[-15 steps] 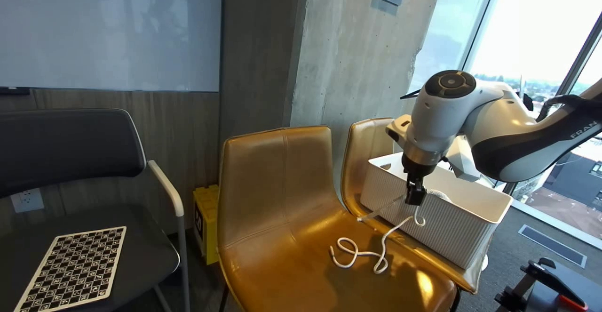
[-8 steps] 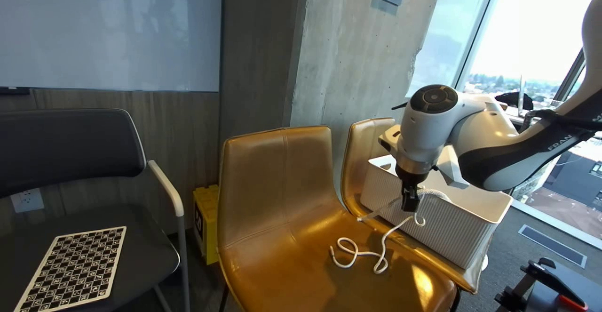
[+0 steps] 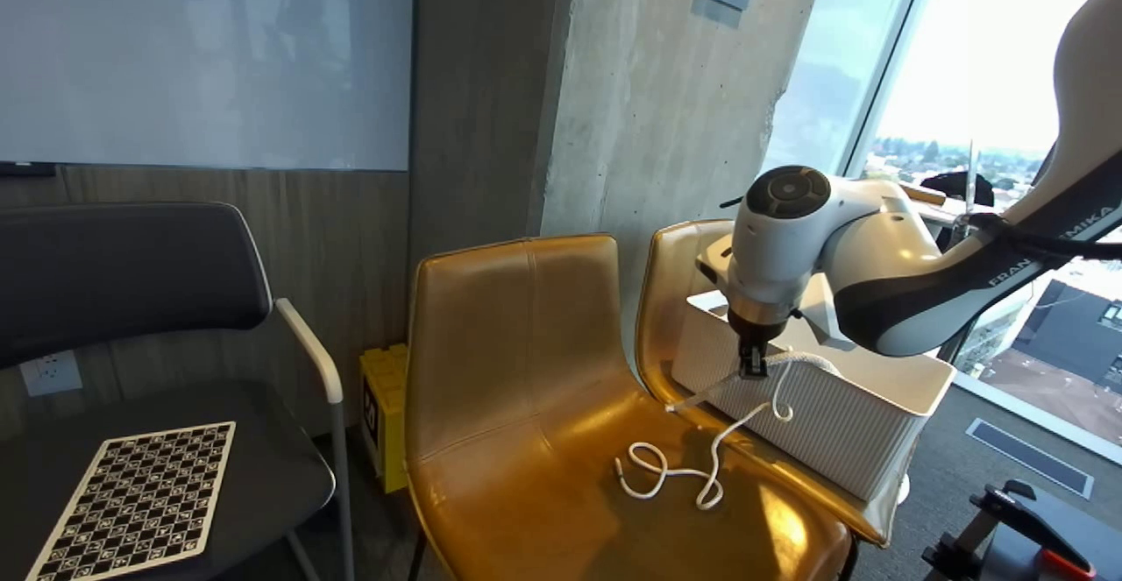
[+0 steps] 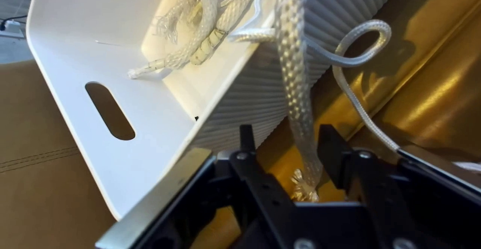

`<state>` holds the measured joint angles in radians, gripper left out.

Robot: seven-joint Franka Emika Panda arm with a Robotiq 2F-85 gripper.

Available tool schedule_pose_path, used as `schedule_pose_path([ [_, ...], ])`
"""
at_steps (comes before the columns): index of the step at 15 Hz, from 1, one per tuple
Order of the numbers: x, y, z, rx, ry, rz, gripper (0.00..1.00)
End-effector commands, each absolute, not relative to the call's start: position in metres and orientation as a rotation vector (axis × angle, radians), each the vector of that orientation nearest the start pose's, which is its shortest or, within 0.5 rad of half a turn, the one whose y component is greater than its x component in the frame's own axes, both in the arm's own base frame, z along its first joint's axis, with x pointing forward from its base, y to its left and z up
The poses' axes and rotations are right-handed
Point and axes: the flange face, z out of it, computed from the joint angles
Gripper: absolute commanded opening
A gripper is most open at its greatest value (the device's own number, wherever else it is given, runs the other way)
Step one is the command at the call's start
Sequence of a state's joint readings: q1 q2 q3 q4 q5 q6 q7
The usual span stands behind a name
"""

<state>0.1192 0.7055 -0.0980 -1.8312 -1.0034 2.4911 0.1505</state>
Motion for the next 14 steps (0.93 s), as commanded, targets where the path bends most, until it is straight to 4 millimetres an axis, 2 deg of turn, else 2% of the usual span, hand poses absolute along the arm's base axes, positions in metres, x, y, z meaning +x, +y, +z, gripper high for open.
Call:
schedule_pose_path([
  [1,0.643,0.013,0.14,2.327,0.878,-0.012,0.19],
  [3,0.644,0.008,0.14,2.33,0.869,-0.015,0.04],
  [4,0.645,0.005,0.14,2.331,0.864,-0.016,0.01],
  [10,0.642,-0.005,0.142,2.344,0.843,-0.019,0.02],
  [14,0.632,0.007,0.168,2.363,0.851,0.019,0.02],
])
